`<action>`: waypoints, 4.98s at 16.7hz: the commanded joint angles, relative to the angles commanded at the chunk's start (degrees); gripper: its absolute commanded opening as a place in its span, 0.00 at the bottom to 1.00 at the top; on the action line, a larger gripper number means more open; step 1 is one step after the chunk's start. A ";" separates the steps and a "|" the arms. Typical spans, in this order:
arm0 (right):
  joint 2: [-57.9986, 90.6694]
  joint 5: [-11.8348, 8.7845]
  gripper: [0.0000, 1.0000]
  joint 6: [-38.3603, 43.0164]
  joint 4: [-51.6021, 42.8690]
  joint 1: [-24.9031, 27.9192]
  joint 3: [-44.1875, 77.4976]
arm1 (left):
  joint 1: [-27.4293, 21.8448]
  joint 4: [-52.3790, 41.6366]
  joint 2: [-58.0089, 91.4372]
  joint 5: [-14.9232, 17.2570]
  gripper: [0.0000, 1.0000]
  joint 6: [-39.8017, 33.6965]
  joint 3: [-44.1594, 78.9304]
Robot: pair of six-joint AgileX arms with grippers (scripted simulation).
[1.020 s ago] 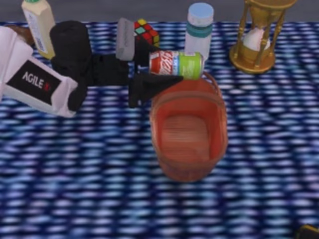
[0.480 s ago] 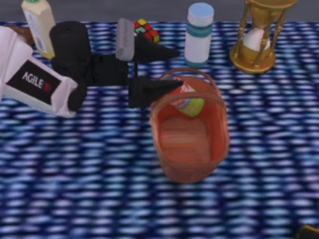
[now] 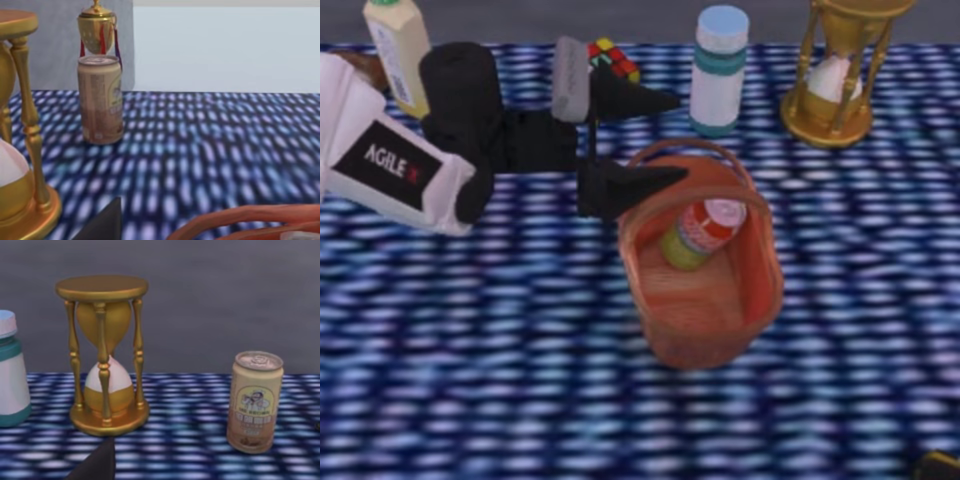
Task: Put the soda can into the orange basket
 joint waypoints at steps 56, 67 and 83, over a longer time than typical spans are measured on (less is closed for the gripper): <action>133.91 0.30 0.40 -59.12 -87.37 38.24 131.40 | 18.53 -59.08 -131.58 -72.73 1.00 -2.37 -70.32; 133.91 0.30 0.00 -59.12 -87.37 38.24 131.40 | 18.53 -59.08 -131.58 -72.73 1.00 -2.37 -70.32; 133.91 0.30 0.00 -59.12 -87.37 38.24 131.40 | 18.53 -59.08 -131.58 -72.73 1.00 -2.37 -70.32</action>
